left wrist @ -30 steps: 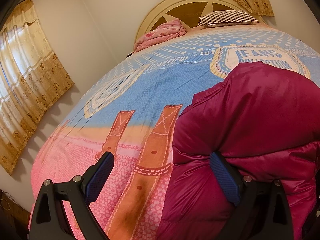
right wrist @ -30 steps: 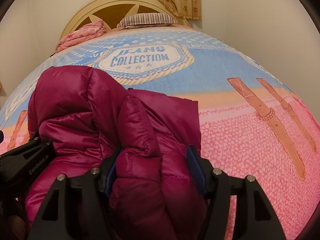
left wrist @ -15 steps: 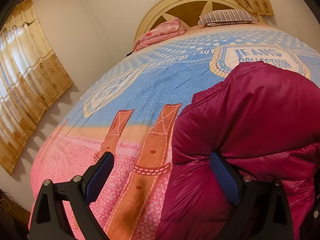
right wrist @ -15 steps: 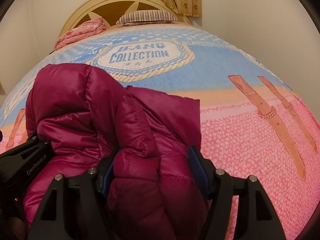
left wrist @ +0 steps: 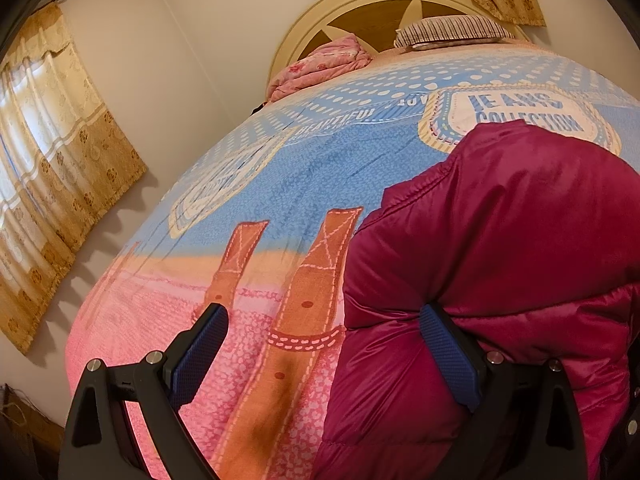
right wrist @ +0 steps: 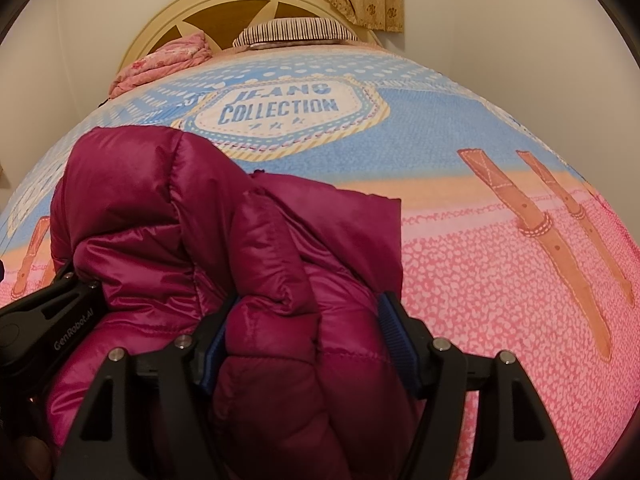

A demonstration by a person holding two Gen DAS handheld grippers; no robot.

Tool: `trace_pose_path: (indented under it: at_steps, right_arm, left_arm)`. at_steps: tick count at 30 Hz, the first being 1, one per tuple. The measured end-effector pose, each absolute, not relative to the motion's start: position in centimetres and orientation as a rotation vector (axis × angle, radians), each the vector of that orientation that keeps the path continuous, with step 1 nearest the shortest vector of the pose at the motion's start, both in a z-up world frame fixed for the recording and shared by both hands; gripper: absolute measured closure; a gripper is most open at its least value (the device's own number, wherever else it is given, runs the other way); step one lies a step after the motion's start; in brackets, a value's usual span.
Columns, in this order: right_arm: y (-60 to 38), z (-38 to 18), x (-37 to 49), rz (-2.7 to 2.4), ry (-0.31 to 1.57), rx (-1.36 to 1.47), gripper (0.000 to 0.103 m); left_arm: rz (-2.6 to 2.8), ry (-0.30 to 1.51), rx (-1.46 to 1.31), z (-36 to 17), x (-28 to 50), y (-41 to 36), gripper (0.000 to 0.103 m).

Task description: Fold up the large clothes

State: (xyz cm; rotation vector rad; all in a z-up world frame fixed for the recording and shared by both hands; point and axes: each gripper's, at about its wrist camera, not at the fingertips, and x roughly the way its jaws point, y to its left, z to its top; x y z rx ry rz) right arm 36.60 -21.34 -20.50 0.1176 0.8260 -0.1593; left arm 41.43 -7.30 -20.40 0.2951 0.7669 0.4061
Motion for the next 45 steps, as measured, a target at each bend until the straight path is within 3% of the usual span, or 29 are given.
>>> trace_pose_path:
  at_steps: [6, 14, 37, 42, 45]
  right_arm:
    - [-23.0, -18.6, 33.3, -0.079, 0.806, 0.231, 0.029]
    - [-23.3, -20.4, 31.8, -0.059, 0.804, 0.250, 0.017]
    - [-23.6, -21.1, 31.9, 0.009, 0.798, 0.299, 0.028]
    - [-23.5, -21.1, 31.7, 0.015, 0.798, 0.305, 0.029]
    - [-23.7, -21.1, 31.8, 0.019, 0.798, 0.309, 0.029]
  left_arm:
    - [0.252, 0.814, 0.141, -18.0, 37.1, -4.3, 0.006]
    - [0.198, 0.817, 0.071, -20.1, 35.2, -3.5, 0.006]
    - [0.110, 0.841, 0.099, -21.3, 35.9, -4.8, 0.007]
    - [0.057, 0.839, 0.102, -21.2, 35.9, -5.2, 0.019]
    - [0.013, 0.818, 0.133, -21.0, 35.4, -6.1, 0.035]
